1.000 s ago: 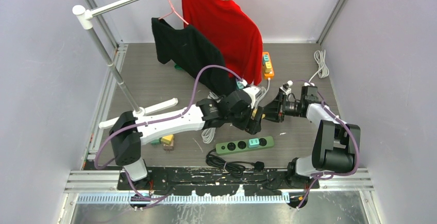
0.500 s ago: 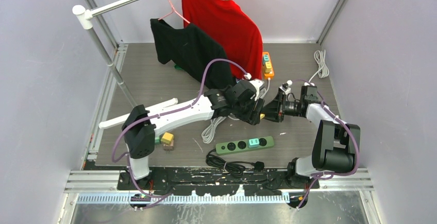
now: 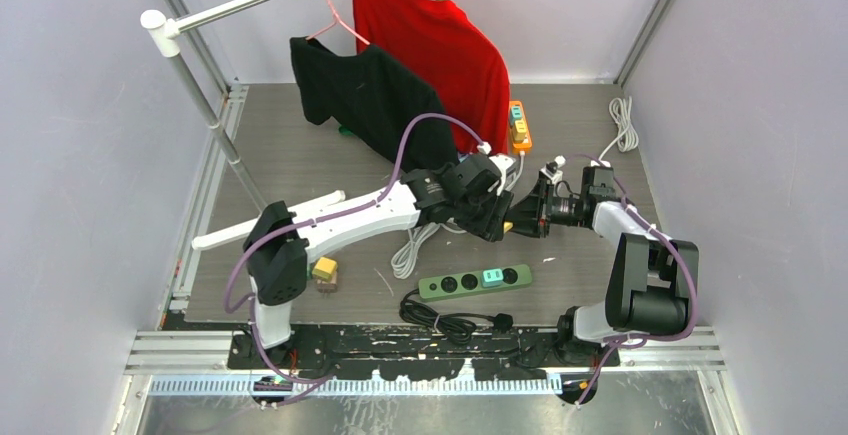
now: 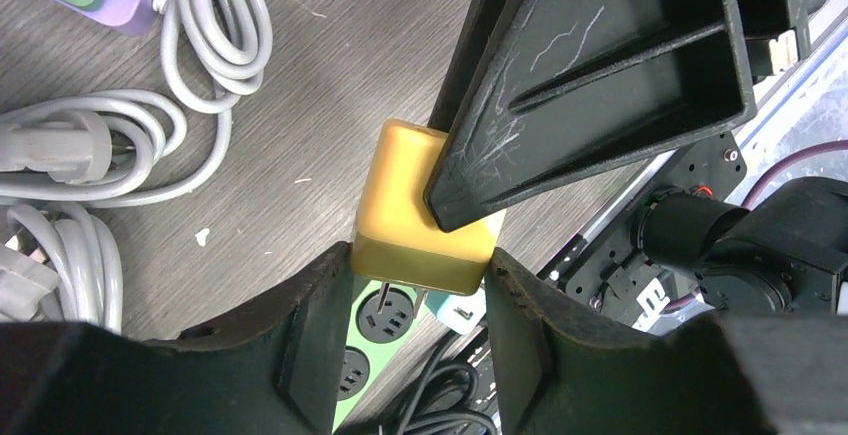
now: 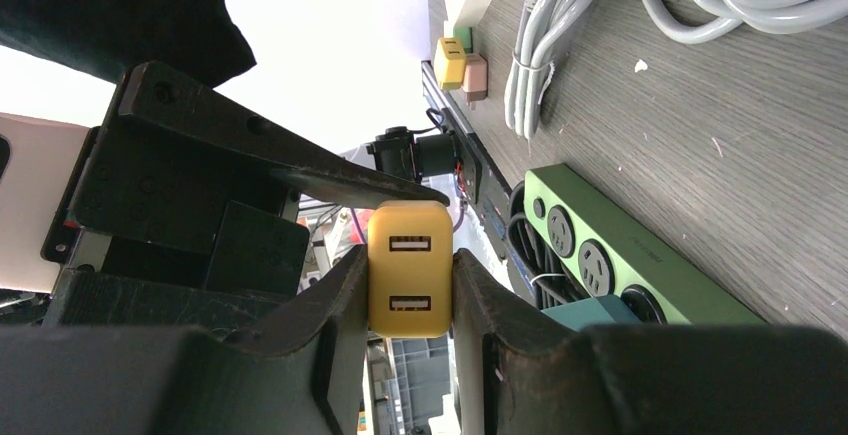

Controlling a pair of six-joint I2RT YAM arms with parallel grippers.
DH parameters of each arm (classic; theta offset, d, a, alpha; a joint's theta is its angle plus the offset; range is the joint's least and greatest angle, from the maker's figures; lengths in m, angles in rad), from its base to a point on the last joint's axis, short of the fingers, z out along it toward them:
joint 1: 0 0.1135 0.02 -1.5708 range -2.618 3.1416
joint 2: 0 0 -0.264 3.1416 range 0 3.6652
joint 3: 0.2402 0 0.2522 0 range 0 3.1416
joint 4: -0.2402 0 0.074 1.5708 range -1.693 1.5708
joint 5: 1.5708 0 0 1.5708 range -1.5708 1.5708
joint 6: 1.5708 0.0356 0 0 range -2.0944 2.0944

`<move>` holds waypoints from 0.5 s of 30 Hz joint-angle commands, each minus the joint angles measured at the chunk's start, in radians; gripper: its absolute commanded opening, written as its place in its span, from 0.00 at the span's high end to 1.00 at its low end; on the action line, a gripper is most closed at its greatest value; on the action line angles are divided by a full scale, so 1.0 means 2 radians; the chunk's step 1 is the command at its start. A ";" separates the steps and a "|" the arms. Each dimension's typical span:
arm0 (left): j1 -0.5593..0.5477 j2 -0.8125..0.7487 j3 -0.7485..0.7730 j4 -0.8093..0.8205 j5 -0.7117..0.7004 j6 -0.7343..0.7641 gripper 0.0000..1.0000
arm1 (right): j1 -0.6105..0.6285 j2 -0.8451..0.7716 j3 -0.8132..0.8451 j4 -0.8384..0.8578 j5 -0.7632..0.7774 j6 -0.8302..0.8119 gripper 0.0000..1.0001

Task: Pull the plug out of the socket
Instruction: Place the plug at the center of the board.

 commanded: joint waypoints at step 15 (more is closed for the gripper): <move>0.006 0.008 0.027 -0.007 0.020 0.019 0.40 | 0.011 -0.013 -0.004 0.011 -0.027 0.008 0.91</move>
